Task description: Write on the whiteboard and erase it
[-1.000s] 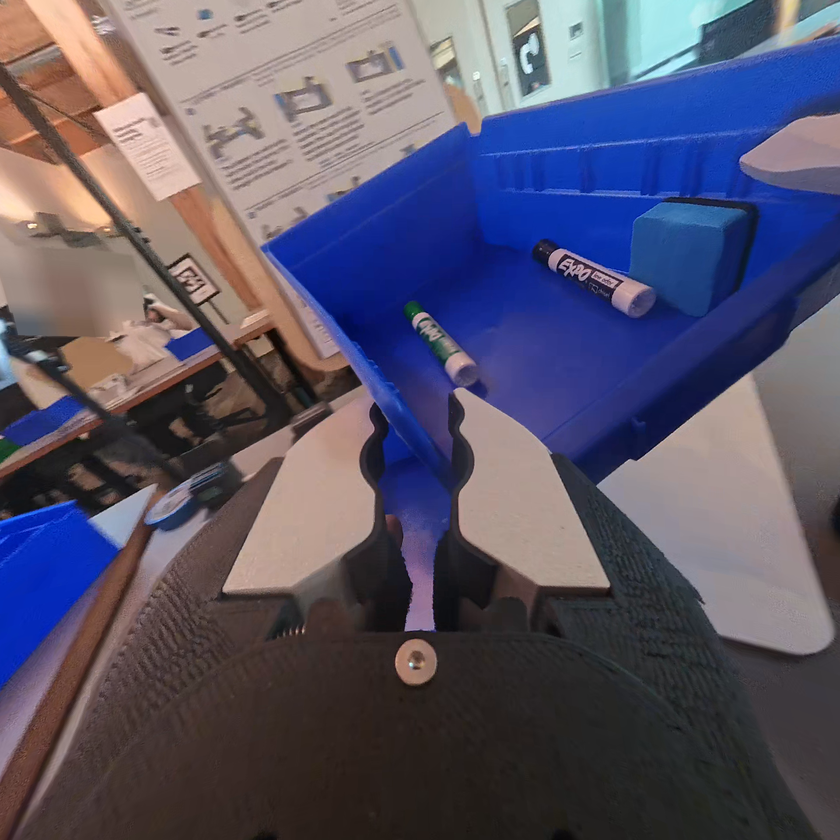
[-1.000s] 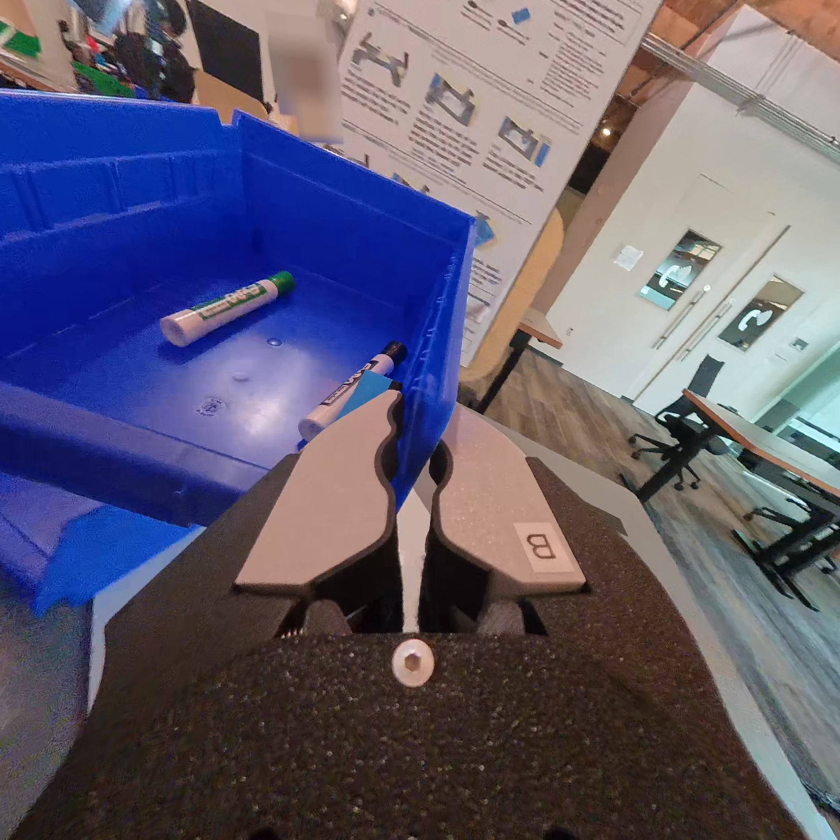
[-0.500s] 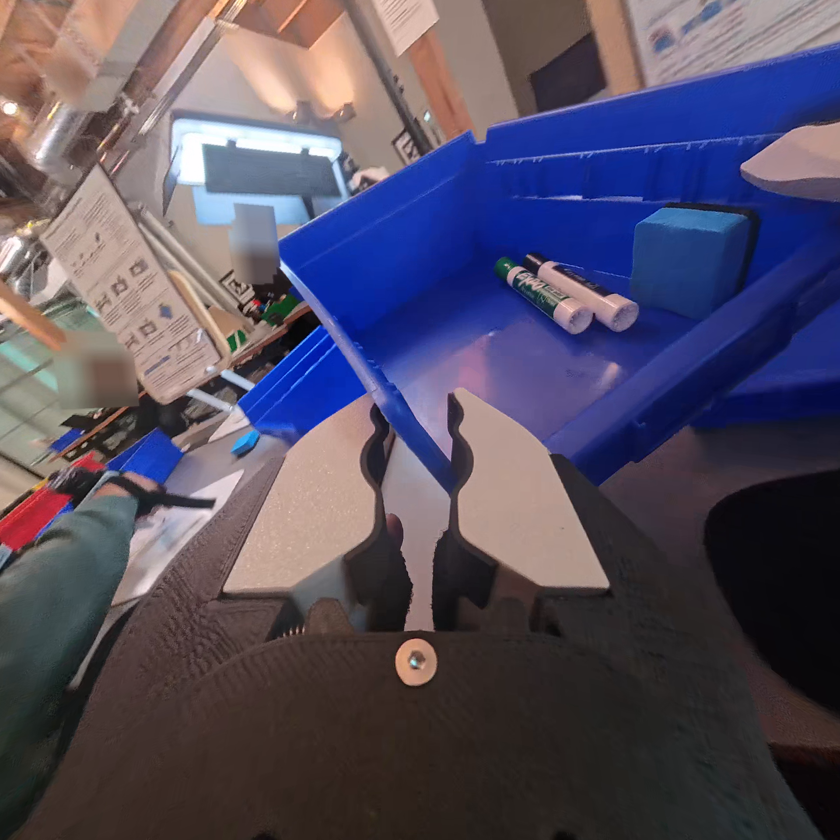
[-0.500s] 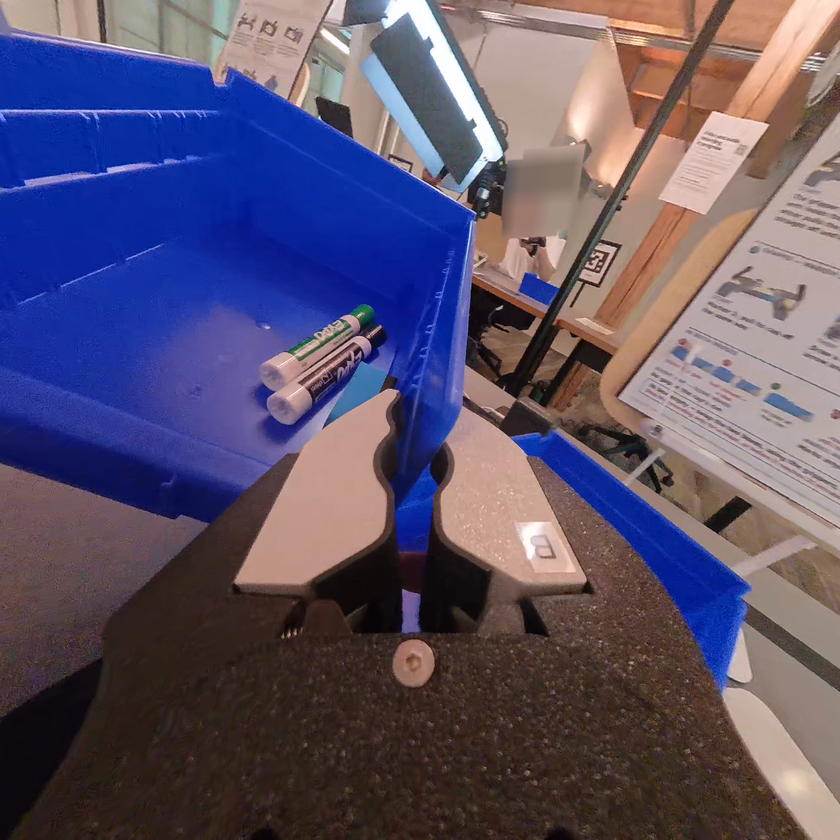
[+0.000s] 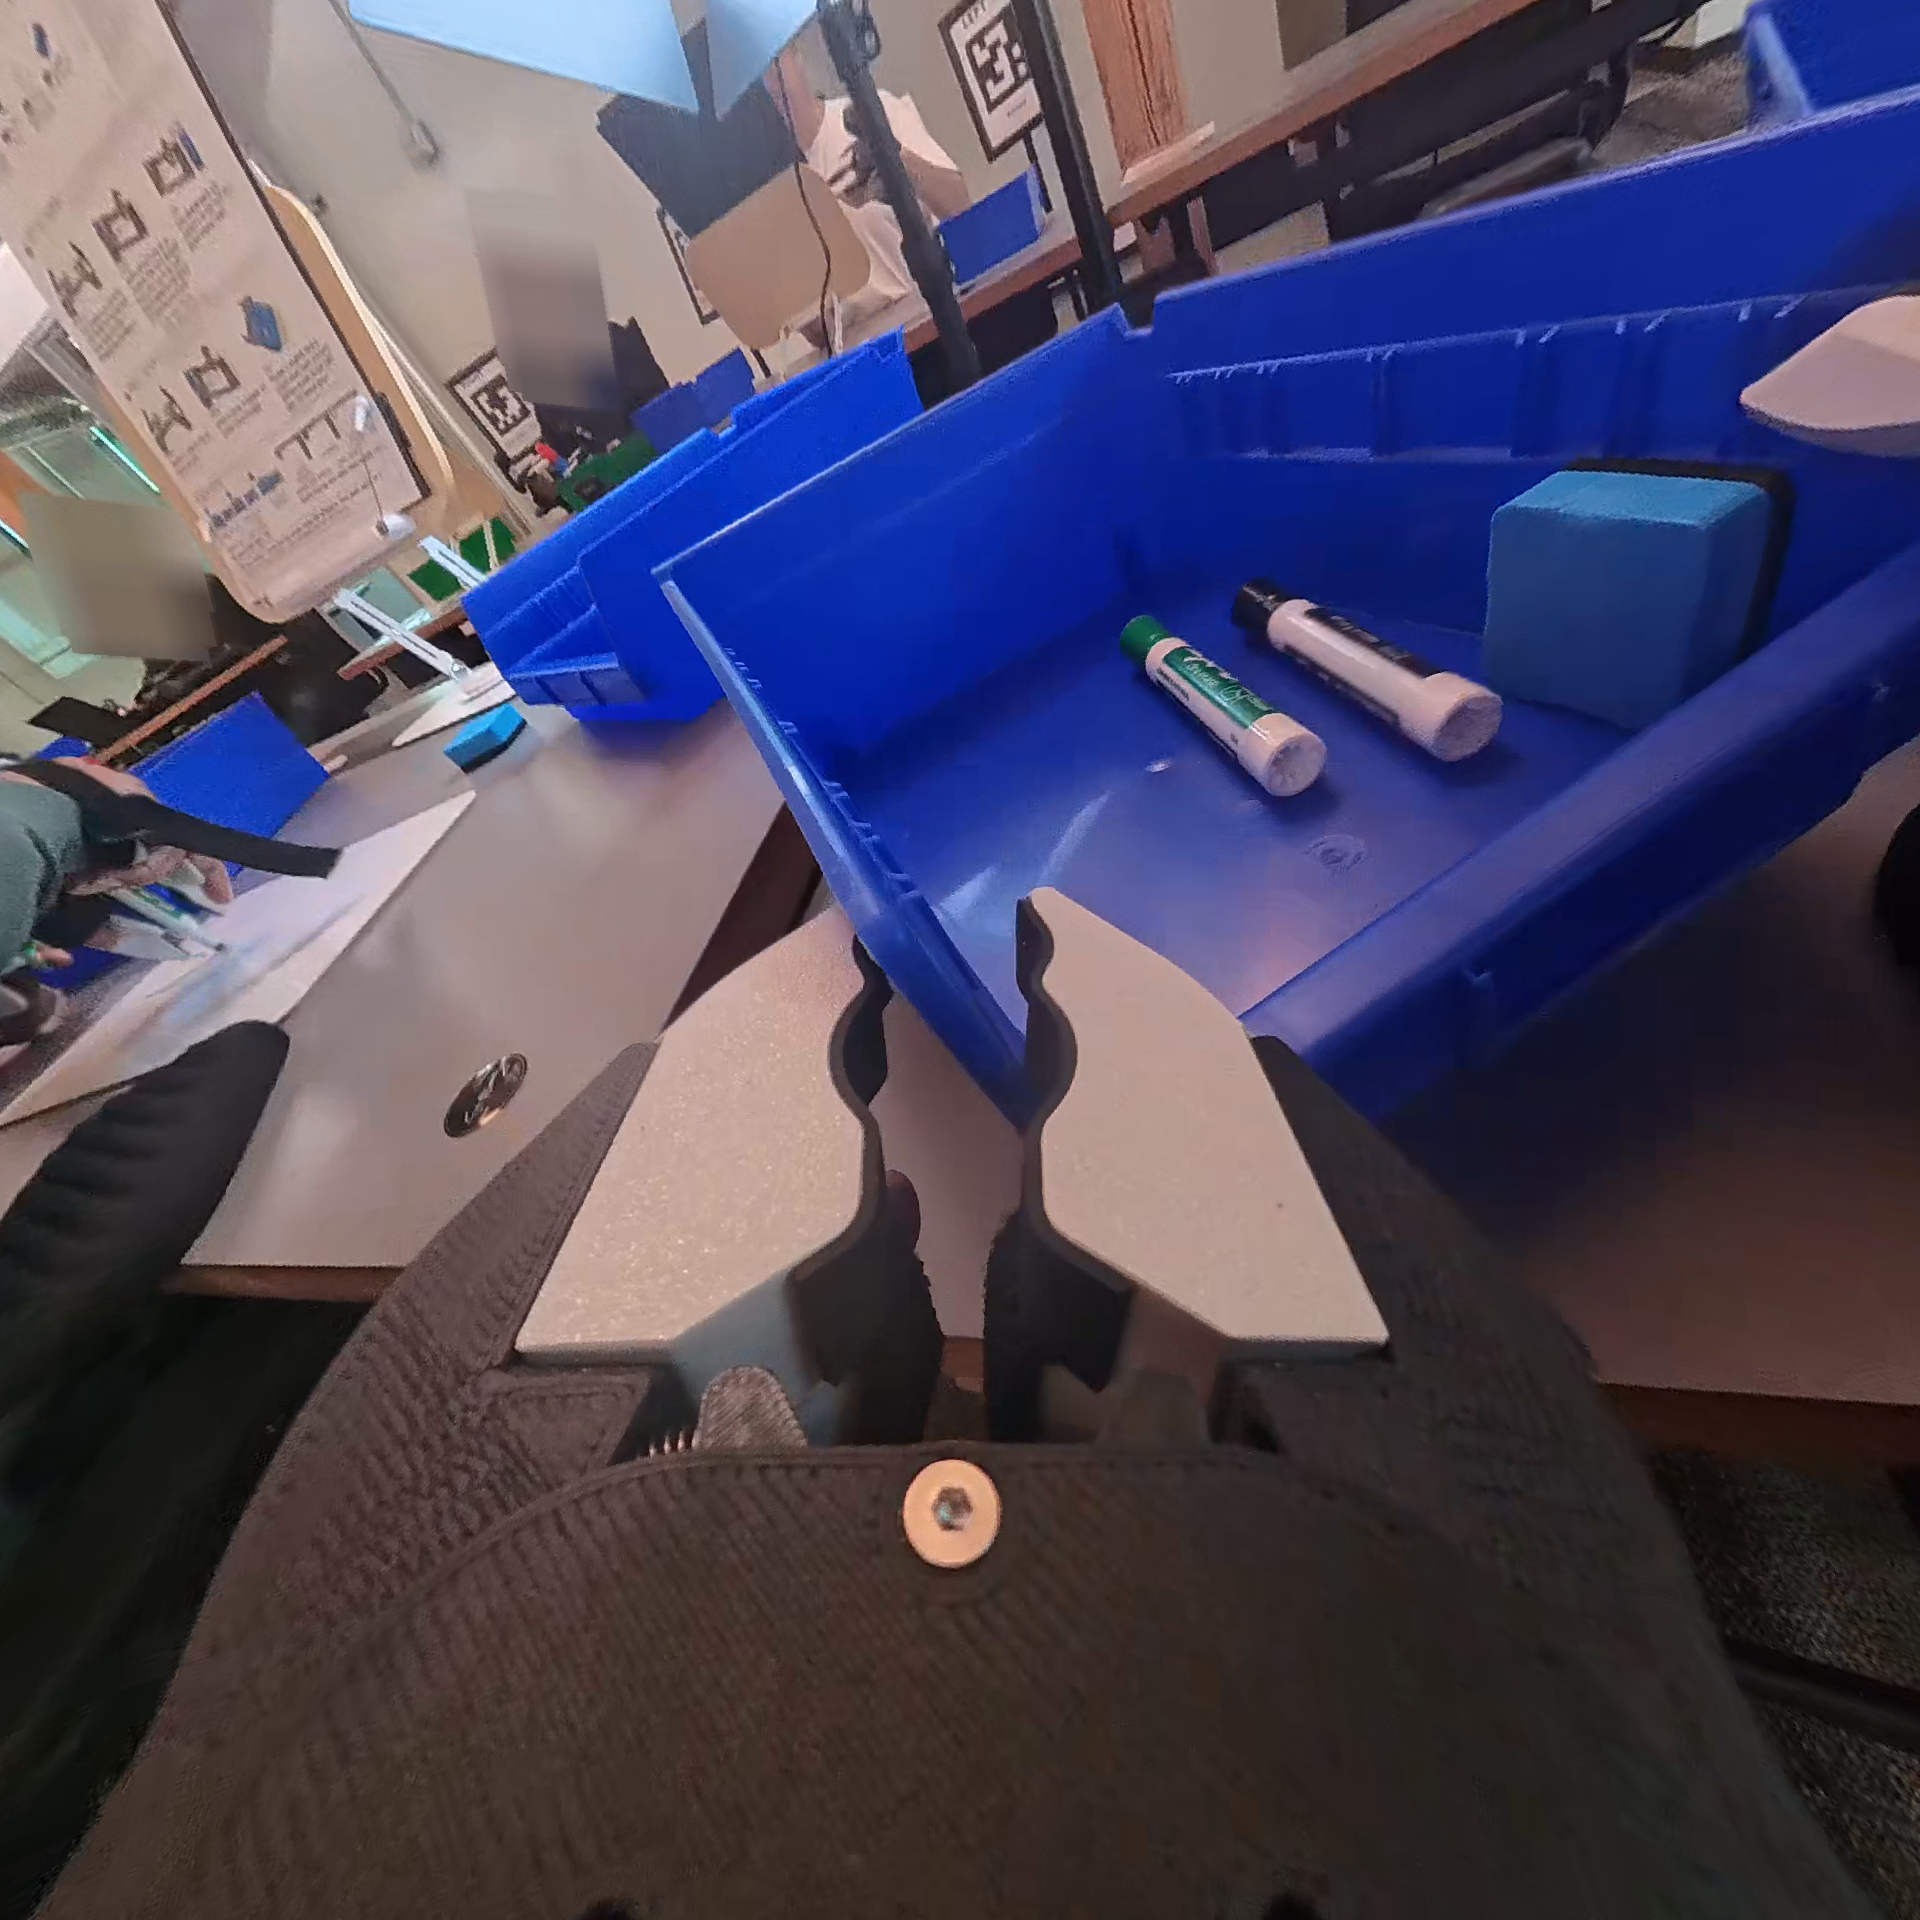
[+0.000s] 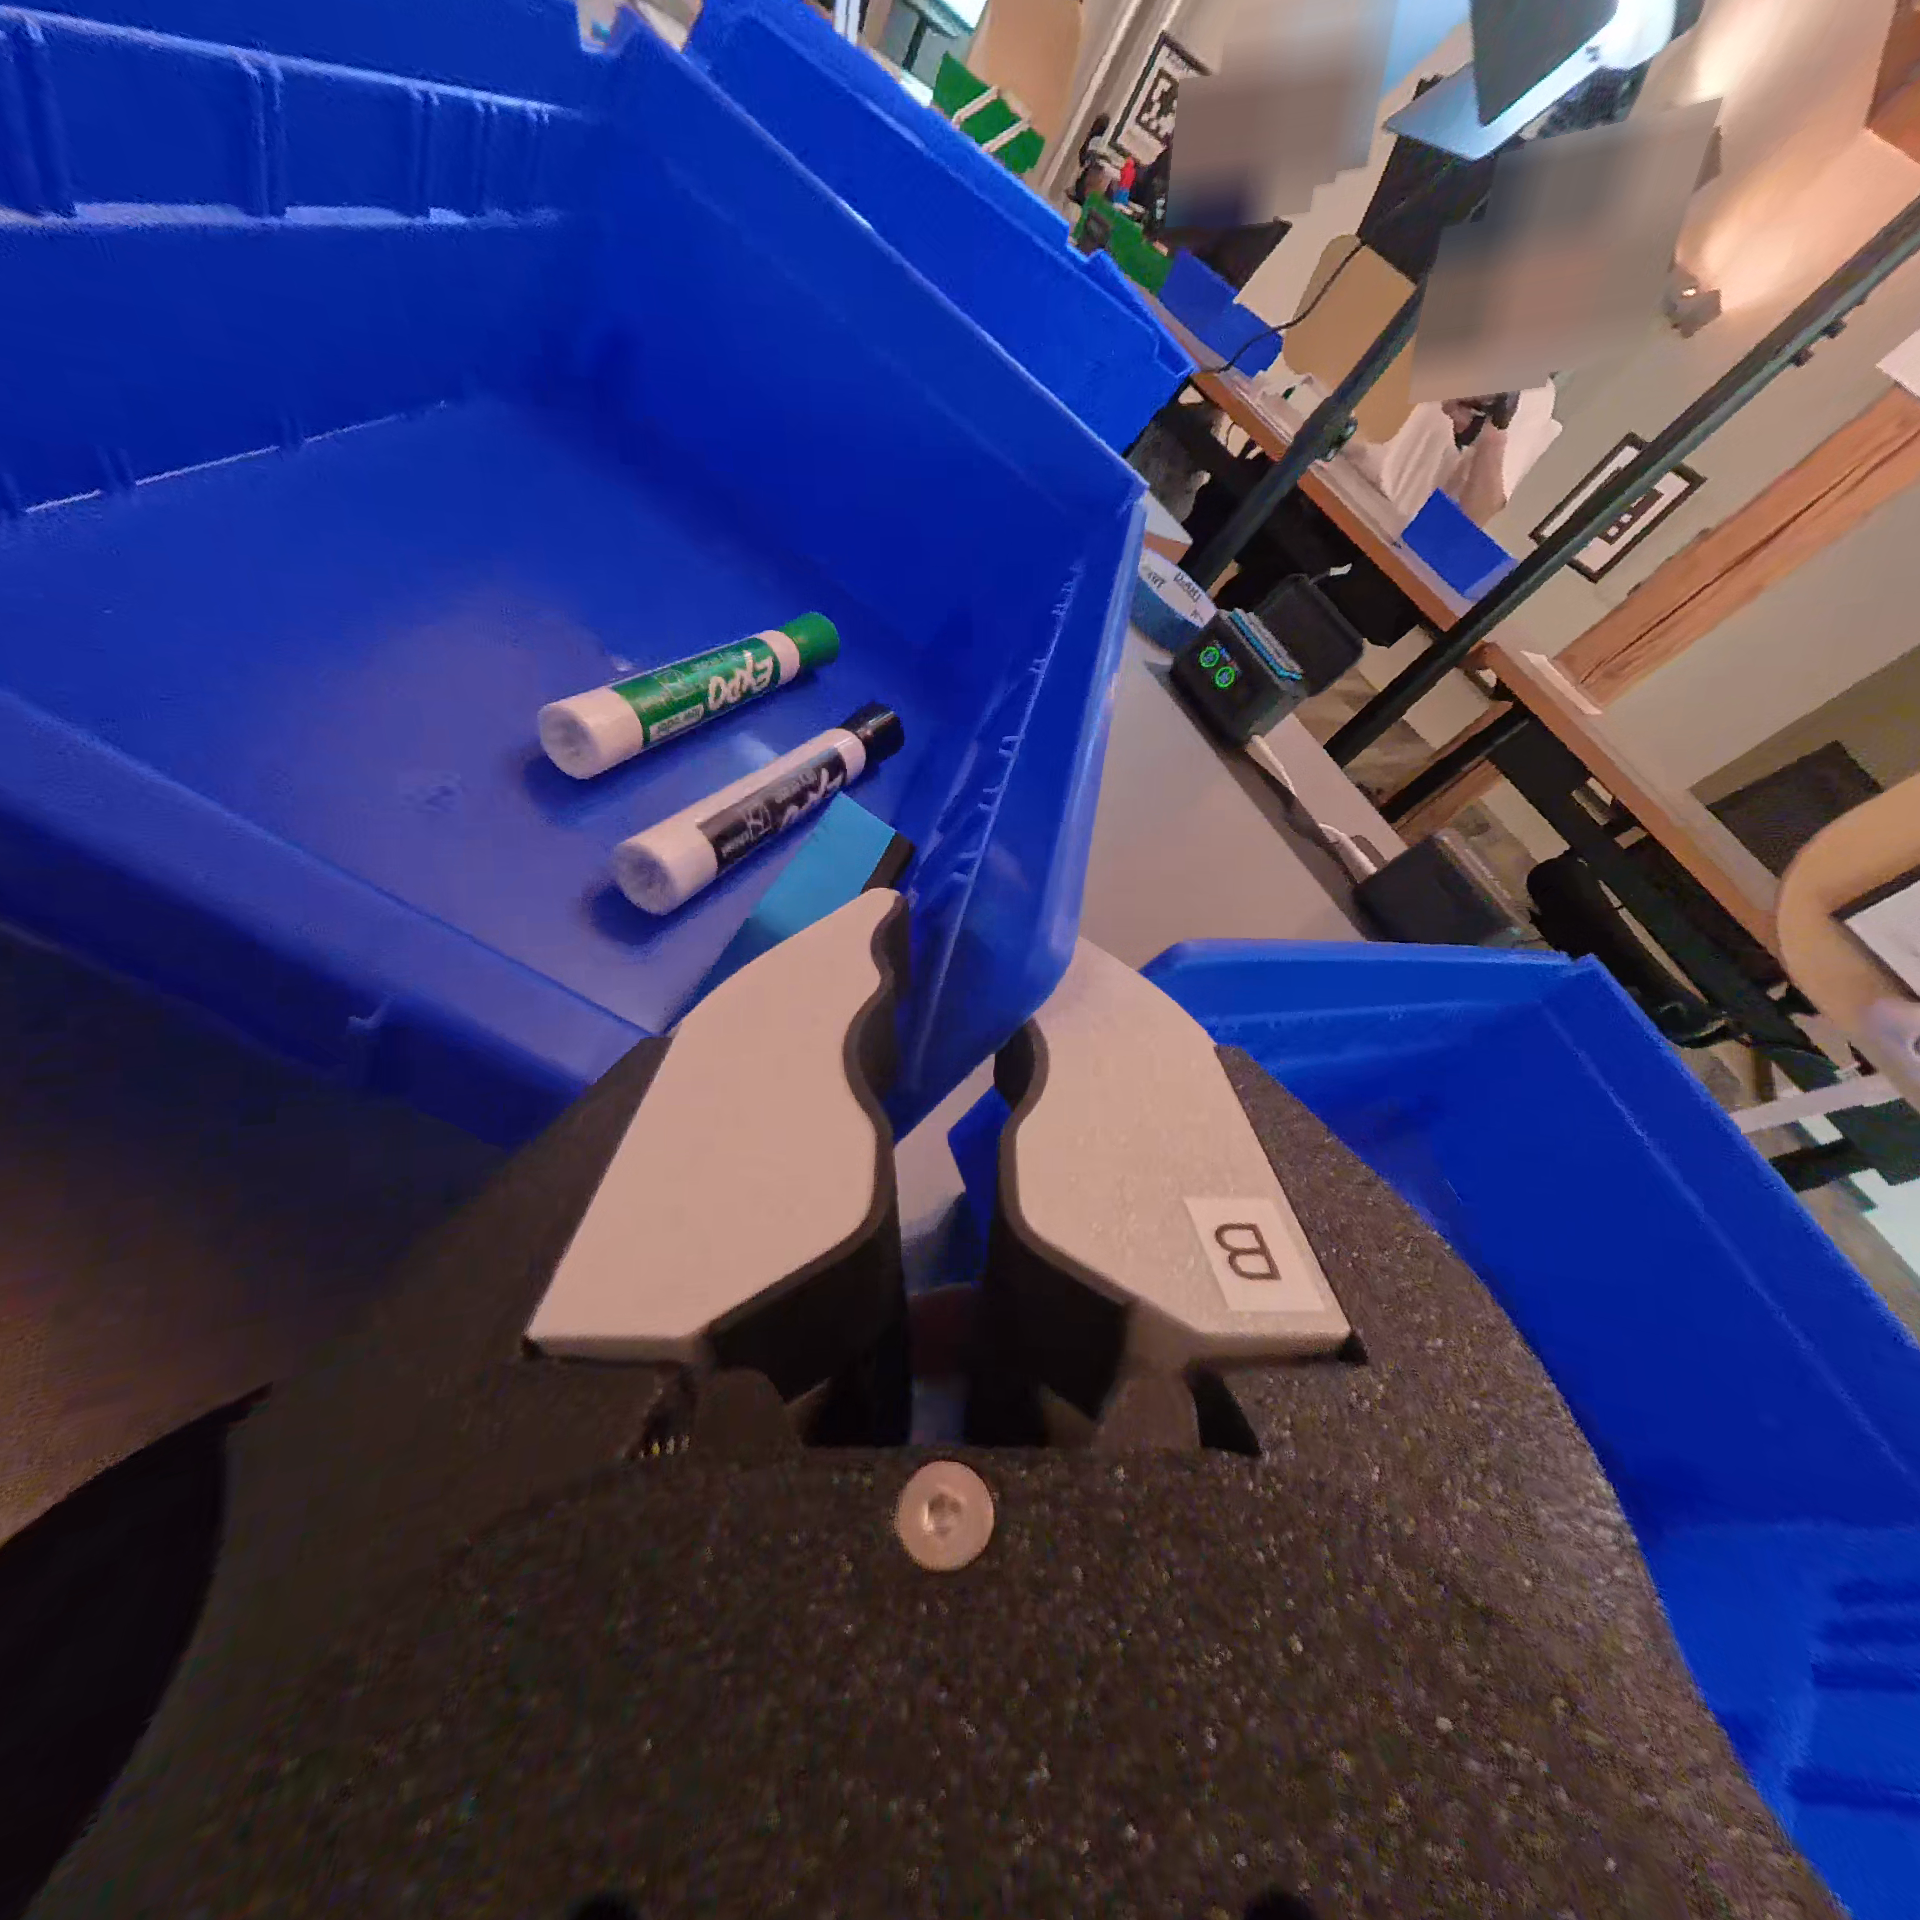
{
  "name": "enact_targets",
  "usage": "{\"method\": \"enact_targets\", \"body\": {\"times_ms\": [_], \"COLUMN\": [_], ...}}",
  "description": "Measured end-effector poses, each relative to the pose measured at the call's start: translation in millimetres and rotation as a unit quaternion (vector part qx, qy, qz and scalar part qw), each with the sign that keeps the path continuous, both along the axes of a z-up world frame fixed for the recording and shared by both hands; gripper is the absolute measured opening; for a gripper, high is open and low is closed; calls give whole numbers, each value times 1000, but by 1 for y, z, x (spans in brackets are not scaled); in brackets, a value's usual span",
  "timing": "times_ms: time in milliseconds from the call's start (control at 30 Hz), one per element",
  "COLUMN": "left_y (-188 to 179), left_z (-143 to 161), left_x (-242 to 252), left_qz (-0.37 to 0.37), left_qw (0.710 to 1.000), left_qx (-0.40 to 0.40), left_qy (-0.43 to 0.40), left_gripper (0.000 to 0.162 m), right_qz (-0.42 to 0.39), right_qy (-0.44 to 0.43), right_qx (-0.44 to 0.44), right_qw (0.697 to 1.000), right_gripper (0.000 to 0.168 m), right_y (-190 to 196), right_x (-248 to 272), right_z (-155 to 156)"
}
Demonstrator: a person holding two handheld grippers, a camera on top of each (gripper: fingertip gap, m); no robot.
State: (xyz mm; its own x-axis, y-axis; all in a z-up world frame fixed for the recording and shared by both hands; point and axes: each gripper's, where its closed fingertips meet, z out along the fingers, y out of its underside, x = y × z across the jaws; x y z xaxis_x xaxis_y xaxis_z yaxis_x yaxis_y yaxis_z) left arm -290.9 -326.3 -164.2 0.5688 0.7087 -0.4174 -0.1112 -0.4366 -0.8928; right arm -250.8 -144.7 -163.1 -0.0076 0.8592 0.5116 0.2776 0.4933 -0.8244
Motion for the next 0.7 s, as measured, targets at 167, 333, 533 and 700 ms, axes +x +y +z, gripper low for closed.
{"method": "enact_targets", "body": {"times_ms": [167,333,533,700], "left_y": [-3,-5,-36,-11], "left_z": [-16,-10,50,91], "left_x": [-7,-3,14,46], "left_qz": [16,7,50,-16], "left_qw": [1000,995,982,963], "left_qx": [-8,95,168,245], "left_qy": [-11,-13,71,109], "left_gripper": [23,37,107,119], "right_qz": [25,94,26,-142], "right_qy": [-35,6,269,200], "right_qx": [-8,-42,-65,-65], "right_qw": [999,995,961,967], "right_gripper": [19,87,118,121], "right_y": [-3,-23,37,141], "right_x": [-7,6,100,152], "right_z": [-18,1,105,60]}}
